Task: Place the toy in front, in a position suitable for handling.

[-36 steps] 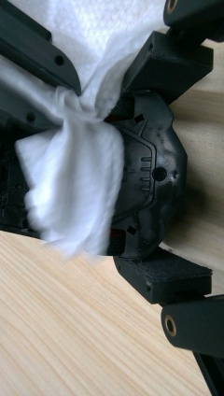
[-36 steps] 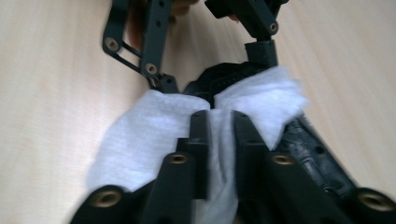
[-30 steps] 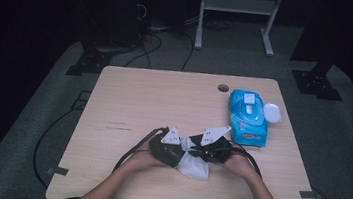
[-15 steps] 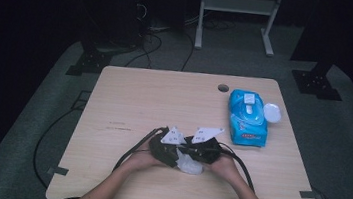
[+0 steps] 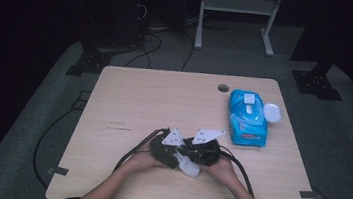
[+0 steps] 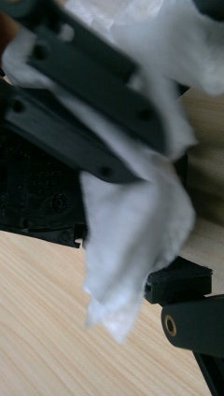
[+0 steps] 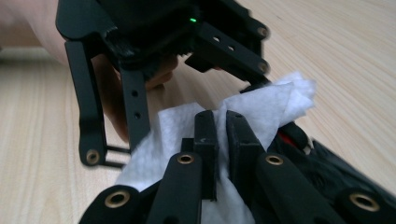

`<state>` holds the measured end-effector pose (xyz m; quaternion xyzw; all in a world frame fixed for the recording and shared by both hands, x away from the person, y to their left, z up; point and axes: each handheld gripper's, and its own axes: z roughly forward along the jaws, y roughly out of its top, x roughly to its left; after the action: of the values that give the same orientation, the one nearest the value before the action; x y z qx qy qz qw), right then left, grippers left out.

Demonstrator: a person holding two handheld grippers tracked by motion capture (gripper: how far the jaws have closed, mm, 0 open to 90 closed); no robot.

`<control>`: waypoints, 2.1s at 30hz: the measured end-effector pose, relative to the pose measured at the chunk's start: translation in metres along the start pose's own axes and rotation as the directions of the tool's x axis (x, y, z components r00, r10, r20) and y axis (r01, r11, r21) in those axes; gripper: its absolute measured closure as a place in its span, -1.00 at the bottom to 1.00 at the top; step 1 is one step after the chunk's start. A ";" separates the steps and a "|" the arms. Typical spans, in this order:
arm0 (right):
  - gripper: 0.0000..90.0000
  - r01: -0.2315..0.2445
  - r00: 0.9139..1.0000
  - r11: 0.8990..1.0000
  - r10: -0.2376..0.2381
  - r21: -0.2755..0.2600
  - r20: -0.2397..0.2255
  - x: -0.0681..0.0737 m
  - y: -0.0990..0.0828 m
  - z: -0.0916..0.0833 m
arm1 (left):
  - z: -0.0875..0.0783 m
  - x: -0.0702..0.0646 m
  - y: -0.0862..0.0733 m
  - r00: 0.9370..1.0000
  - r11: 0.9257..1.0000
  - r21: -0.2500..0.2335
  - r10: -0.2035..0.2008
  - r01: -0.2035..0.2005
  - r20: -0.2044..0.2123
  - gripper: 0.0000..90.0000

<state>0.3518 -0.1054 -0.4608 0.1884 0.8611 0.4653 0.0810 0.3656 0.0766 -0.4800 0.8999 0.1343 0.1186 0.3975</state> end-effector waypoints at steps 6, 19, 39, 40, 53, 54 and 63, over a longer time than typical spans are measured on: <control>0.86 -0.030 0.991 0.999 0.032 -0.015 0.132 -0.013 0.001 -0.007 | -0.003 0.002 -0.001 1.000 1.000 -0.008 -0.006 0.006 0.007 -0.48; 0.86 -0.017 0.966 1.000 0.015 0.005 0.257 -0.014 0.006 -0.006 | -0.003 0.000 0.000 1.000 1.000 -0.004 0.009 -0.009 0.010 -0.48; 0.85 -0.108 0.919 0.994 0.110 -0.027 0.377 -0.041 -0.019 -0.045 | -0.001 0.001 -0.001 1.000 1.000 0.004 0.014 -0.014 0.004 -0.48; 0.85 -0.103 0.926 0.994 0.105 -0.026 0.362 -0.038 -0.018 -0.042 | -0.001 0.001 0.000 1.000 1.000 0.006 0.019 -0.019 0.002 -0.48; 0.84 -0.071 0.931 0.997 0.075 -0.024 0.358 -0.033 -0.012 -0.027 | -0.001 0.002 0.000 1.000 1.000 0.010 0.014 -0.014 -0.012 -0.48; 0.84 -0.062 0.937 0.998 0.067 -0.027 0.342 -0.031 -0.011 -0.024 | -0.001 0.002 0.000 1.000 1.000 0.010 0.016 -0.016 -0.012 -0.48; 0.84 -0.033 0.925 0.999 0.031 -0.001 0.379 -0.029 -0.016 -0.035 | -0.004 0.003 -0.002 1.000 1.000 0.010 0.012 -0.012 -0.004 -0.48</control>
<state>0.3631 -0.1515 -0.4562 0.2890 0.8273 0.4191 0.2375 0.3664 0.0817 -0.4789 0.9024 0.1303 0.1222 0.3920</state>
